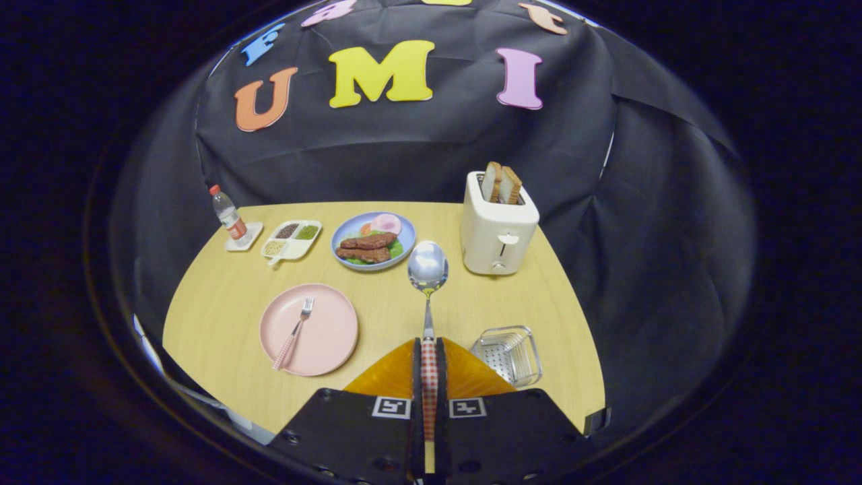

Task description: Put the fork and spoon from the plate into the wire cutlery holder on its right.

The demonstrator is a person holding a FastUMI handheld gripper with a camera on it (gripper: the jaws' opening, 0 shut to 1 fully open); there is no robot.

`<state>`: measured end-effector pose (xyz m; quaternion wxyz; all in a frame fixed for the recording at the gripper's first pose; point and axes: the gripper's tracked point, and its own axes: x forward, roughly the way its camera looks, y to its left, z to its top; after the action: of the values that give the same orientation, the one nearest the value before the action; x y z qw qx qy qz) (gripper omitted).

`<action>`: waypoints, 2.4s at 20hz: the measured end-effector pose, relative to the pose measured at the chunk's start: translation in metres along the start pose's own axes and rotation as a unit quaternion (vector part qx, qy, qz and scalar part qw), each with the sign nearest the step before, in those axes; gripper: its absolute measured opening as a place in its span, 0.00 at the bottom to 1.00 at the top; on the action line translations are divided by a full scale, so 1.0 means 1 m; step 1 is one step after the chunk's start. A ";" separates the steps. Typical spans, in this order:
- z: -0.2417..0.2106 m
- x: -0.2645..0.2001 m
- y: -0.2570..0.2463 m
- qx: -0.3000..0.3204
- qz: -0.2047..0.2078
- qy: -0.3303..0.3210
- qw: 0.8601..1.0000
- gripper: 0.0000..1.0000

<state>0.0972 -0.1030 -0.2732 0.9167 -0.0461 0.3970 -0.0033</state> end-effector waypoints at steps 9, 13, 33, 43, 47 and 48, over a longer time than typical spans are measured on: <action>-0.029 -0.016 -0.061 0.006 -0.010 0.079 0.997 0.07; -0.044 -0.018 -0.078 0.004 -0.011 0.143 0.990 0.07; -0.068 0.030 -0.088 -0.020 -0.015 0.379 0.925 0.09; -0.059 0.071 -0.088 -0.015 -0.028 0.397 0.917 0.09; -0.051 0.074 -0.085 -0.013 -0.033 0.371 0.928 0.10; -0.048 0.074 -0.083 -0.013 -0.031 0.363 0.931 0.10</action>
<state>0.1152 -0.1923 -0.3526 0.7087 -0.0657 0.7011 -0.0436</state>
